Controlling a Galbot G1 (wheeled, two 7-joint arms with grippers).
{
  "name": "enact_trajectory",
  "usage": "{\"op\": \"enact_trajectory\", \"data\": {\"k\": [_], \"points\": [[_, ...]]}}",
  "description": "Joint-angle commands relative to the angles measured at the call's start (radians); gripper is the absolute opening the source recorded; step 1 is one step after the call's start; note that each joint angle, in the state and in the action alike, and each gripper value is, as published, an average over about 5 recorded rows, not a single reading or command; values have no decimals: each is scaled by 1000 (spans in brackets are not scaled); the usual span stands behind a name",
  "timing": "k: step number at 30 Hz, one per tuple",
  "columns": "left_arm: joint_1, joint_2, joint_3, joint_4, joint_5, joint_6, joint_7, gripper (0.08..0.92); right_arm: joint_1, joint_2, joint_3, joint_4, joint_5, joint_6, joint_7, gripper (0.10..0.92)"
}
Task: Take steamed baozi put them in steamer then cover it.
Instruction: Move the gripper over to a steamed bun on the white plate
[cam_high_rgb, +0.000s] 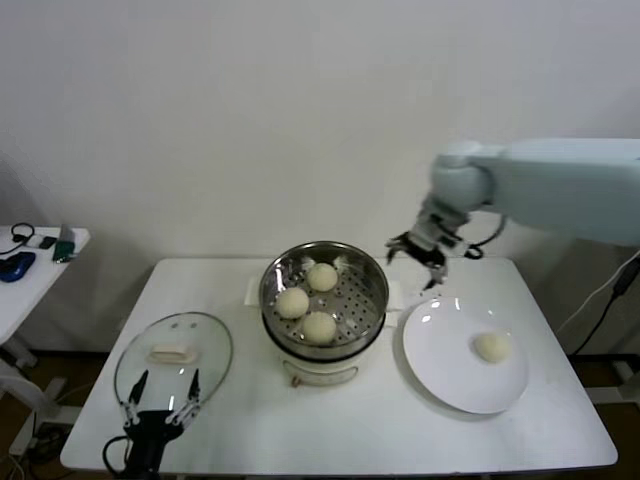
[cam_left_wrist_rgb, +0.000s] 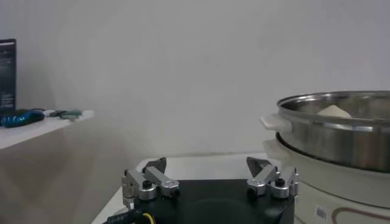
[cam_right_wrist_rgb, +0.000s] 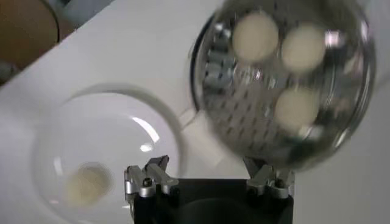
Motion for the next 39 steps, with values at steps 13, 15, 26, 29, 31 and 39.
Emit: {"op": "enact_trajectory", "data": {"k": [13, 15, 26, 29, 31, 39], "points": [[-2, -26, -6, 22, 16, -2, 1, 823, -622, -301, 313, -265, -98, -254, 85, 823], [2, -30, -8, 26, 18, -4, 1, 823, -664, -267, 353, -304, -113, -246, 83, 823], [13, -36, -12, 33, 28, -7, -2, 823, -780, -172, 431, -415, -167, -219, 71, 823], [13, -39, -10, 32, 34, -5, -1, 823, -801, -156, 449, -439, -174, -215, 73, 823], [13, -40, -9, 32, 36, -4, -1, 823, -812, -148, 460, -452, -178, -213, 77, 823], [11, -40, -10, 31, 38, -4, -3, 823, -817, -150, 478, -447, -176, -209, 80, 795]]}}
